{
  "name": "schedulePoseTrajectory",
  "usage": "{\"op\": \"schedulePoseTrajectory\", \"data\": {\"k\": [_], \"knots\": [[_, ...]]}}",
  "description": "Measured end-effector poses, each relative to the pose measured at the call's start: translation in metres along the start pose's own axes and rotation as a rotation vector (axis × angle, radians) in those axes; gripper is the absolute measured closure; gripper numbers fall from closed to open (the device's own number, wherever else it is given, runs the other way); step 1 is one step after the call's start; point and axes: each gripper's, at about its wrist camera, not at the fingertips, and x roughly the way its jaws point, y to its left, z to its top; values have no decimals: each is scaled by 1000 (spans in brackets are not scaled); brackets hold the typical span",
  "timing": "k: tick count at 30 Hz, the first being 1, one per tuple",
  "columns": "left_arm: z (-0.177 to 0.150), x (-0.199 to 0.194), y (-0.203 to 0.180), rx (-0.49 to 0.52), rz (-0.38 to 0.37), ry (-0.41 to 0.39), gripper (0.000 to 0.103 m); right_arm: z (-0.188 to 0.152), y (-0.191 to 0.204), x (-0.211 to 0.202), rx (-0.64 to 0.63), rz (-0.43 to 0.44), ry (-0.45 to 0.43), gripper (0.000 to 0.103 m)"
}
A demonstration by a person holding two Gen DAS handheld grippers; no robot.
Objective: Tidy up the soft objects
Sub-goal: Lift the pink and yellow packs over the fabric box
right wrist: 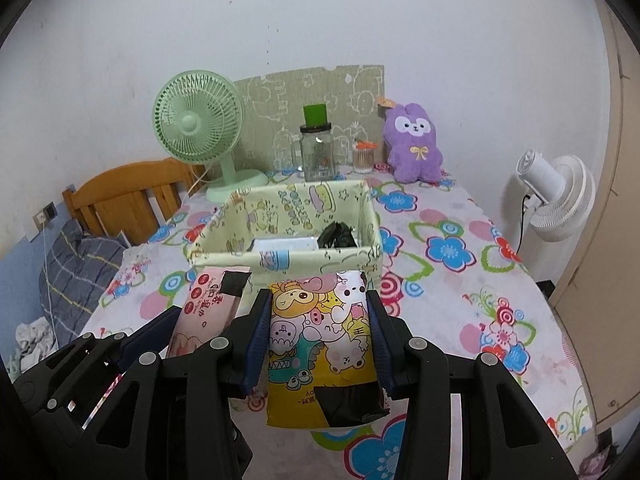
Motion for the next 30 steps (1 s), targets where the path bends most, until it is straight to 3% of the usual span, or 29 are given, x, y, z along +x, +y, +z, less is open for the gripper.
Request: {"op": "schedulePoseTrajectory", "data": {"k": [16, 30], "knots": [[30, -19, 0, 1, 8, -71, 63, 31, 5, -19, -16, 4, -63, 54], [47, -14, 4, -6, 8, -86, 63, 52, 8, -12, -11, 1, -81, 54]]}}
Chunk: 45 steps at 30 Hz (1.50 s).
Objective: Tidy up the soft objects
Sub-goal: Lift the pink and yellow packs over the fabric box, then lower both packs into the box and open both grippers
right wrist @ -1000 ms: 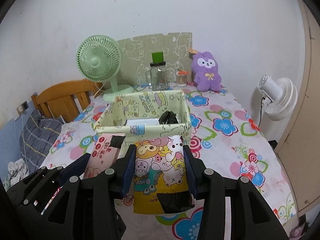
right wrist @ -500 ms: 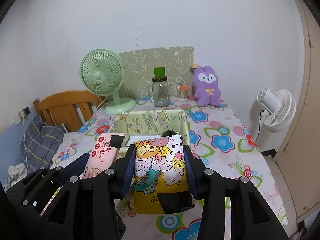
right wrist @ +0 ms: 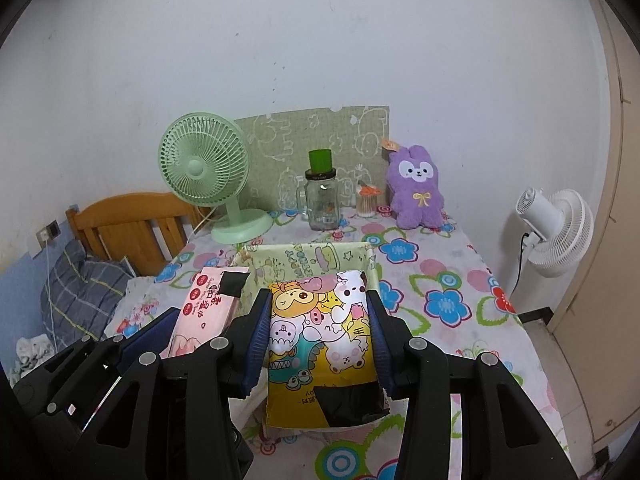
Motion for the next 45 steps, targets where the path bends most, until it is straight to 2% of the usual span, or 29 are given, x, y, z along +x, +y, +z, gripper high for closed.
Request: {"op": "schedulePoseTrajectory", "data": {"k": [27, 45], "knots": [[32, 61, 13, -15, 16, -3, 63, 35, -5, 65, 25, 0, -9, 54], [36, 121, 22, -20, 20, 49, 62, 41, -15, 128, 27, -4, 47, 54]]}}
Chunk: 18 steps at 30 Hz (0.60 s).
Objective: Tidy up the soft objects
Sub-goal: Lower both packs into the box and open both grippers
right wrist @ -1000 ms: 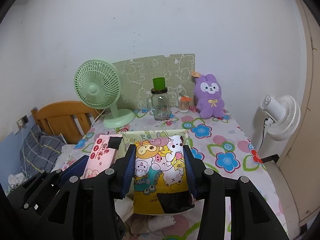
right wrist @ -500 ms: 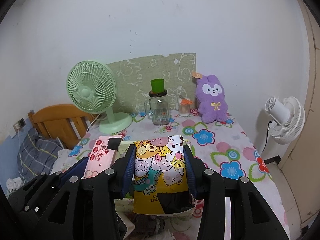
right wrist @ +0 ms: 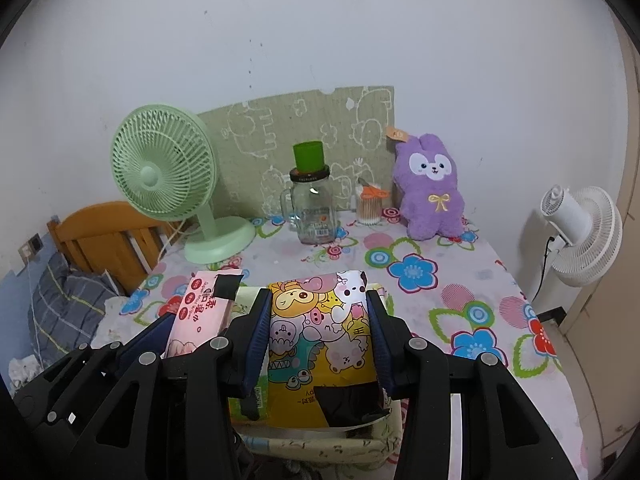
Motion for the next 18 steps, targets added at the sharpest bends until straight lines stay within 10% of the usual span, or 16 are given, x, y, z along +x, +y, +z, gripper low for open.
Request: {"op": "schedulePoseTrajectory", "data": {"k": [7, 18], "knots": [[-4, 27, 7, -23, 28, 53, 60, -4, -1, 33, 10, 27, 51, 54], [-10, 47, 13, -40, 30, 93, 27, -9, -1, 57, 10, 44, 78, 55]]}}
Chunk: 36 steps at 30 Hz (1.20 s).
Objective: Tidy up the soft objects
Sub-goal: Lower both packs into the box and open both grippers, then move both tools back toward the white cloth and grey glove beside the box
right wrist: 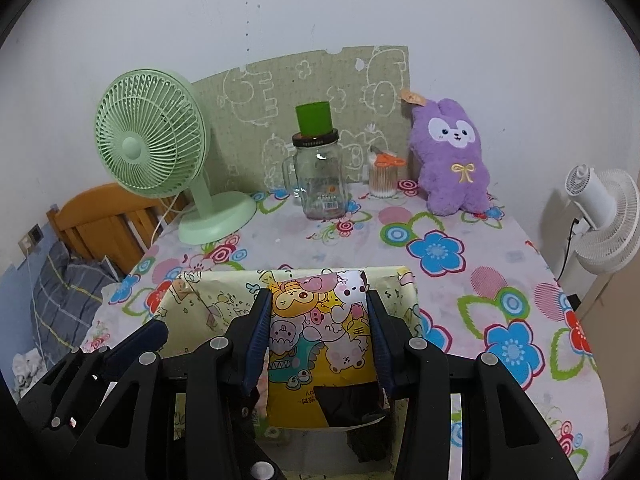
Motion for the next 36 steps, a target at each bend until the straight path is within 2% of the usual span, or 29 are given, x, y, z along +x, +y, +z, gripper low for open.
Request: {"op": "schedulePoseTrajectory", "data": {"k": [2, 10, 12, 14, 17, 26, 36], "knots": [[0, 3, 1, -1, 5, 10, 22, -1, 0, 3, -2, 6, 5, 55], [-4, 15, 3, 7, 16, 62, 21, -2, 1, 17, -27, 29, 37, 52], [-3, 15, 4, 6, 16, 60, 21, -2, 2, 18, -37, 41, 43, 44], [-3, 15, 5, -1, 9, 59, 18, -3, 3, 16, -44, 44, 31, 26], [-1, 14, 7, -11, -3, 54, 14, -2, 5, 8, -56, 39, -2, 15], [2, -5, -1, 13, 3, 29, 13, 1, 2, -9, -60, 41, -12, 12], [2, -34, -8, 25, 3, -13, 8, 2, 5, -47, -91, -22, -66, 8]]}}
